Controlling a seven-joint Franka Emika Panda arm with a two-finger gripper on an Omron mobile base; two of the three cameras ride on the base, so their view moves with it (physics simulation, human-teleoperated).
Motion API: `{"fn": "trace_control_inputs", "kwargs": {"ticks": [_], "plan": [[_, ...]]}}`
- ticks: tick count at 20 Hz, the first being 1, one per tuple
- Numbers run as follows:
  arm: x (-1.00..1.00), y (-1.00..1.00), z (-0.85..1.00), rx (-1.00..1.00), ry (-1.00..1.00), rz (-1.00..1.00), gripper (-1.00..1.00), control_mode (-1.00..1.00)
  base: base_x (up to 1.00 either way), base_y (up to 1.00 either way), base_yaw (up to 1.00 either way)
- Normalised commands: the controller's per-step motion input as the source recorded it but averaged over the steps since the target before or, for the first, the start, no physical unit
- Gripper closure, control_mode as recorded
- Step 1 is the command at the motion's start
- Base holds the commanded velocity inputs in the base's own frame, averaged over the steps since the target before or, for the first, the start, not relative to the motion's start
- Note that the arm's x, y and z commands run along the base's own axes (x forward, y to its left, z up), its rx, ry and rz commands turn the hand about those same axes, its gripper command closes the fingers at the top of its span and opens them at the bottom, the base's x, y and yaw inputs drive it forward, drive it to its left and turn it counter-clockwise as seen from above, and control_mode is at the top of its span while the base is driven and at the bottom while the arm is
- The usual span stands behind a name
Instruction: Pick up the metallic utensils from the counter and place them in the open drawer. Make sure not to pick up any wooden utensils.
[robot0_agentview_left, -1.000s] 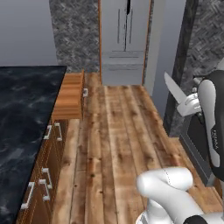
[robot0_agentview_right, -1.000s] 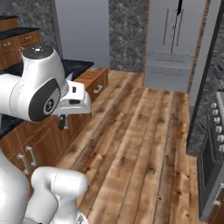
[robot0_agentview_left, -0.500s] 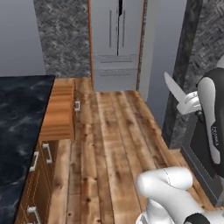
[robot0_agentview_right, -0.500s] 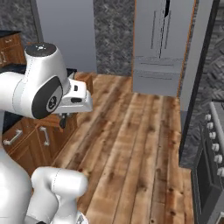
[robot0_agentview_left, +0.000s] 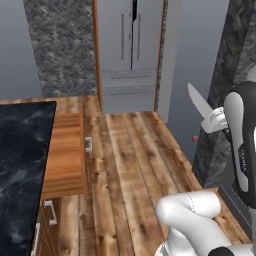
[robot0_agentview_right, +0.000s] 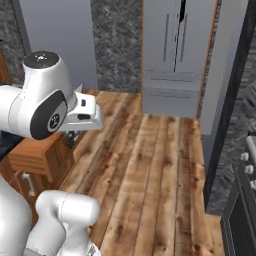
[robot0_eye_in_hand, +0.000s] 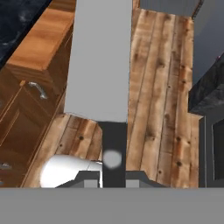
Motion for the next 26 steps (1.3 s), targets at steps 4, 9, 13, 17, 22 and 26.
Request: {"fn": "trace_control_inputs", "kwargs": {"ticks": [4,9,13,17,22,26], "plan": [[0.00,0.00,0.00,0.00,0.00,0.00,1.00,1.00,0.77,-0.12,0.12],[0.00,0.00,0.00,0.00,0.00,0.00,1.00,1.00,0.15,0.06,0.09],[0.00,0.00,0.00,0.00,0.00,0.00,1.00,1.00,-0.08,0.11,0.00],[0.00,0.00,0.00,0.00,0.00,0.00,1.00,1.00,-0.03,0.46,-0.09],[0.00,0.00,0.00,0.00,0.00,0.00,1.00,1.00,0.00,0.99,-0.14],[0.00,0.00,0.00,0.00,0.00,0.00,1.00,1.00,0.00,1.00,-0.09]]}}
